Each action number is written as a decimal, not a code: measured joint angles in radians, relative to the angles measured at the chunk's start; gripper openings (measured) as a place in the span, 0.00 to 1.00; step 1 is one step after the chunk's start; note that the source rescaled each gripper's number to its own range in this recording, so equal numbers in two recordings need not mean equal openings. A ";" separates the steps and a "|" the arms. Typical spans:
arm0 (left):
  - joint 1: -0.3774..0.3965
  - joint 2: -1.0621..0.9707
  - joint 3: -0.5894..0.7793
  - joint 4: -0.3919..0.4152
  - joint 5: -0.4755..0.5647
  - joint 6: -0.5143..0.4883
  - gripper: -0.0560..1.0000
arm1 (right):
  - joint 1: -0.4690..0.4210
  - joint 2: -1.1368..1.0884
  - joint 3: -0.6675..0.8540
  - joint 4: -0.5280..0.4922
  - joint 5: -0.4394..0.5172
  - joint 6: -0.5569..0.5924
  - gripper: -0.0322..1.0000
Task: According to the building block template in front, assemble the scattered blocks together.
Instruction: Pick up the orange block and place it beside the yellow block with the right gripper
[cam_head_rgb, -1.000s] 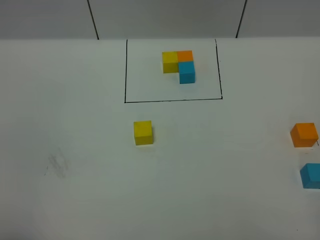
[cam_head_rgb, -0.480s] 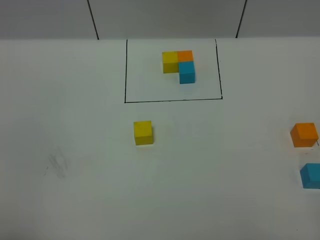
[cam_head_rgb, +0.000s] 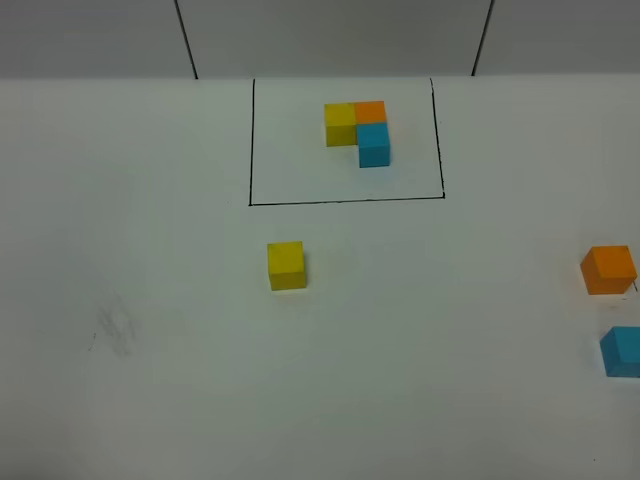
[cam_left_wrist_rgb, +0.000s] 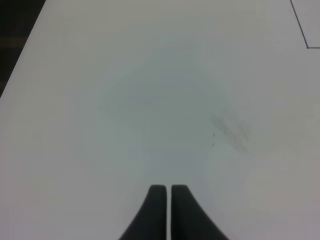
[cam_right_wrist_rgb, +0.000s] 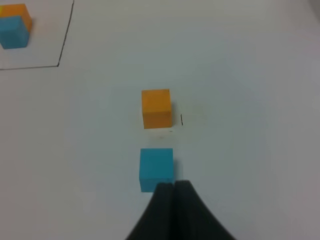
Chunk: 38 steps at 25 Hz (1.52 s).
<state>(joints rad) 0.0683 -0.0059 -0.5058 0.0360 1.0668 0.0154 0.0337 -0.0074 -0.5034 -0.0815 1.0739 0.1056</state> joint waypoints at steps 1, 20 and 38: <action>0.000 0.000 0.000 0.000 0.000 0.000 0.05 | 0.000 0.000 0.000 0.000 0.000 0.000 0.03; 0.000 0.000 0.000 0.000 0.000 0.000 0.05 | 0.000 0.000 0.000 0.000 0.000 0.000 0.03; 0.000 0.000 0.000 0.000 0.000 0.000 0.05 | 0.000 0.000 0.000 0.000 0.000 0.000 0.03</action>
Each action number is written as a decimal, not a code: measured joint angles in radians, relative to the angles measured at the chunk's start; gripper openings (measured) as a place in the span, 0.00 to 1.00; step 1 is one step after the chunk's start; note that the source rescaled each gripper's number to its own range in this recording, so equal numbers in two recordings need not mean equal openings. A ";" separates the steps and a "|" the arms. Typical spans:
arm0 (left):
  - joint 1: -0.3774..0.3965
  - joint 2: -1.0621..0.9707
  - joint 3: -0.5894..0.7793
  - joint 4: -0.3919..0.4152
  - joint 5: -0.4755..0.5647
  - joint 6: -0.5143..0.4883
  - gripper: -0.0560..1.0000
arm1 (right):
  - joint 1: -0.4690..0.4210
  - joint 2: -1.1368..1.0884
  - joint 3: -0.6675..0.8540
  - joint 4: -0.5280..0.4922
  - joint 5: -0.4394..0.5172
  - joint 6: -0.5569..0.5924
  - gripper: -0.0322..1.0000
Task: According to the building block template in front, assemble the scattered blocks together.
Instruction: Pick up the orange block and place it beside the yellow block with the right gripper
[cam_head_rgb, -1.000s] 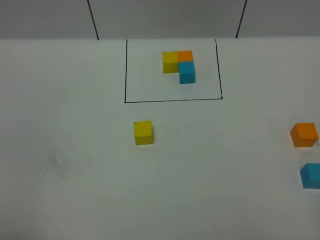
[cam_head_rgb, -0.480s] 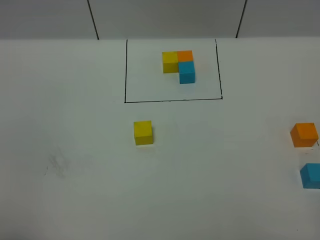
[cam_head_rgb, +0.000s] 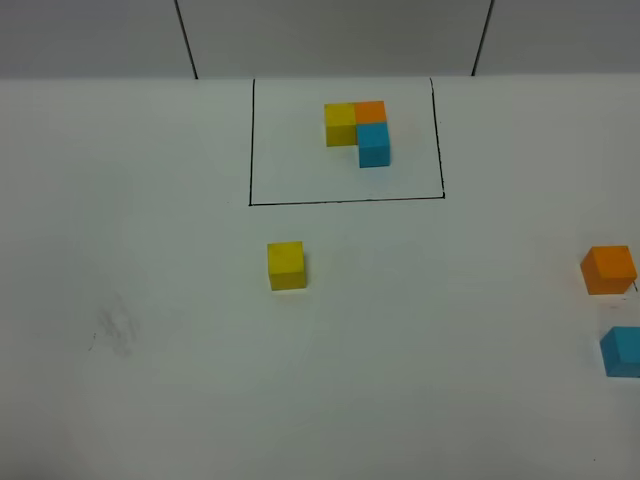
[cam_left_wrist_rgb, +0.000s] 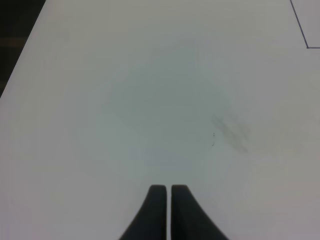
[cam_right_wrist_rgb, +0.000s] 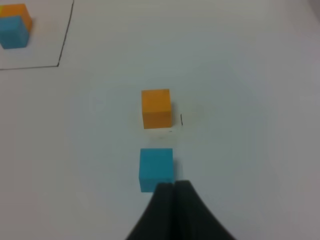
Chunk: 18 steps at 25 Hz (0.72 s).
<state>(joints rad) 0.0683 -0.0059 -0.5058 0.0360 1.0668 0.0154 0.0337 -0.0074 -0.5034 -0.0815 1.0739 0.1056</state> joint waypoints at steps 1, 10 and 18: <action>0.000 0.000 0.000 0.000 0.000 0.000 0.05 | 0.000 0.000 0.000 0.000 0.000 0.000 0.03; 0.000 0.000 0.000 0.000 0.000 0.000 0.05 | 0.000 0.000 0.000 0.012 0.000 -0.015 0.04; 0.000 0.000 0.000 0.000 0.000 0.000 0.05 | 0.000 0.000 0.000 0.008 0.000 -0.180 0.44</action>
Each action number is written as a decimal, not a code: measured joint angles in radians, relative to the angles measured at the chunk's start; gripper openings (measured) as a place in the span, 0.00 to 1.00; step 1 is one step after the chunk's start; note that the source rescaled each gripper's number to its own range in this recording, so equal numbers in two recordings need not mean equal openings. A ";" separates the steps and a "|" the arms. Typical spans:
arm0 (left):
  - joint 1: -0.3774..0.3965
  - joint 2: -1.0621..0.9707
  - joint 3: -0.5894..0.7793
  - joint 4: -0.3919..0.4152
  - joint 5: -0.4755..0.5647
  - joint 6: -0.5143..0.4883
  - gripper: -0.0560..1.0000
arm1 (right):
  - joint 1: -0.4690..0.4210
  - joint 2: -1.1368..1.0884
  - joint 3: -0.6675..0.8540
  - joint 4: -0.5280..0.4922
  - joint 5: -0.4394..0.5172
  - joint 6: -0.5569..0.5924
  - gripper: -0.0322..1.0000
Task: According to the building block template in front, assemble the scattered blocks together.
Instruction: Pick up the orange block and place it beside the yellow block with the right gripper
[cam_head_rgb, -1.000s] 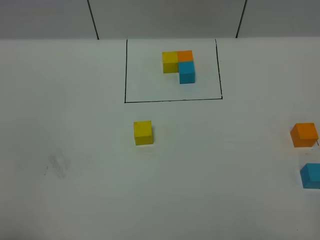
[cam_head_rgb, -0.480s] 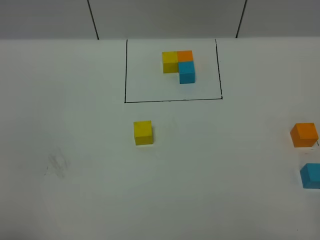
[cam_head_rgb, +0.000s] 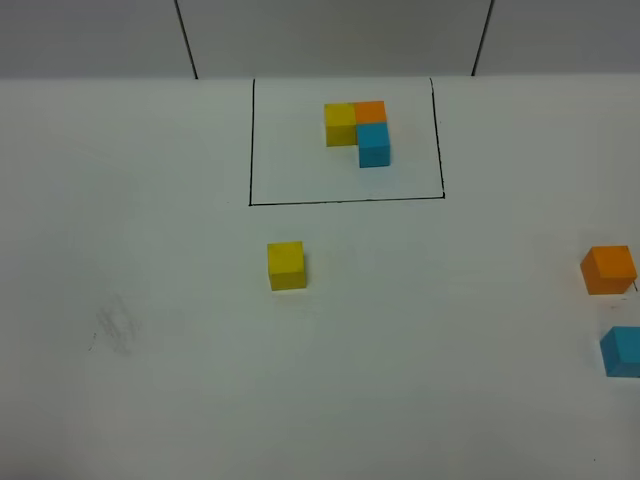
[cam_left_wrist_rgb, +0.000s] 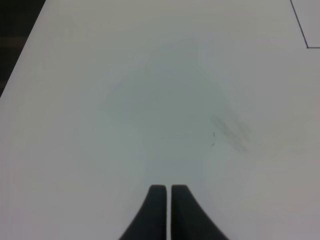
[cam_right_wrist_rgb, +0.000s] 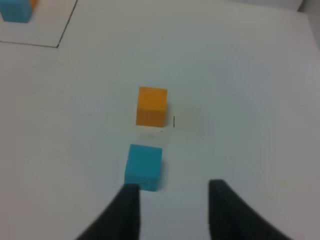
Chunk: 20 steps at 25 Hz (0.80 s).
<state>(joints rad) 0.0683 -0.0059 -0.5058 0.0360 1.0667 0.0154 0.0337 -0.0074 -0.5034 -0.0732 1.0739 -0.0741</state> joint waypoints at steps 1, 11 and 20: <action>0.000 0.000 0.000 0.000 0.000 0.000 0.05 | 0.000 0.000 0.000 0.000 0.000 -0.002 0.53; 0.000 0.000 0.000 0.000 -0.001 0.000 0.05 | 0.000 0.006 0.000 0.000 0.000 -0.004 1.00; 0.000 0.000 0.000 0.000 -0.001 0.000 0.05 | 0.000 0.242 -0.142 -0.007 -0.020 -0.006 0.96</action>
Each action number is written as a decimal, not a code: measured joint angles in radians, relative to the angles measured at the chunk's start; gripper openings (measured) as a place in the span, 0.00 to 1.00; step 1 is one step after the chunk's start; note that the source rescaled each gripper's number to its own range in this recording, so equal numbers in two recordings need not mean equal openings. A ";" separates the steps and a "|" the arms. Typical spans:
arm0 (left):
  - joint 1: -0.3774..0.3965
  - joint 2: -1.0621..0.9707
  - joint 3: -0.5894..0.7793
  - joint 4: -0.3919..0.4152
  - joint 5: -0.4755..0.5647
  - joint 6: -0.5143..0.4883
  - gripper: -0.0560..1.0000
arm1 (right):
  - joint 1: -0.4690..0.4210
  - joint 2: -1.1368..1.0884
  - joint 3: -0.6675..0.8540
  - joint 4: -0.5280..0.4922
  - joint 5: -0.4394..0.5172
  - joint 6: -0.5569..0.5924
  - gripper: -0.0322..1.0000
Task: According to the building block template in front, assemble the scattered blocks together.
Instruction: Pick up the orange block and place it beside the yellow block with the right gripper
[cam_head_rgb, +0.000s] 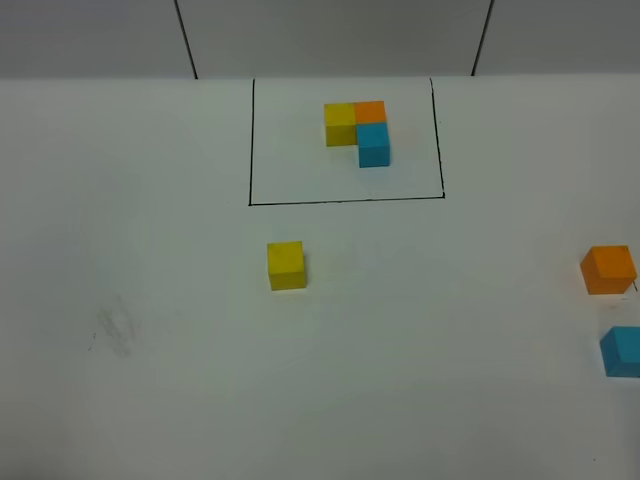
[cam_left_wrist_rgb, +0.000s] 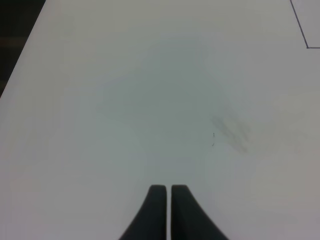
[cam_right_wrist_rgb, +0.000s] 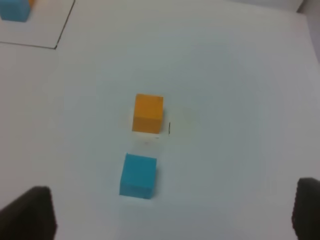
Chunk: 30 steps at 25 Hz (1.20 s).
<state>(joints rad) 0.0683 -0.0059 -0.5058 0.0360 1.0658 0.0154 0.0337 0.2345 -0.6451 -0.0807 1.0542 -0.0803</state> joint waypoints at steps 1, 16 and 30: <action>0.000 0.000 0.000 0.000 0.000 0.000 0.05 | 0.000 0.033 -0.015 -0.001 -0.012 0.000 0.95; 0.000 0.000 0.000 0.000 0.000 0.000 0.05 | 0.000 0.670 -0.035 0.000 -0.329 0.012 0.89; 0.000 0.000 0.000 0.000 0.000 0.000 0.05 | 0.000 1.128 -0.035 0.000 -0.626 0.141 0.85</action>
<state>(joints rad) 0.0683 -0.0059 -0.5058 0.0360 1.0658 0.0154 0.0337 1.3628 -0.6796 -0.0806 0.4285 0.0607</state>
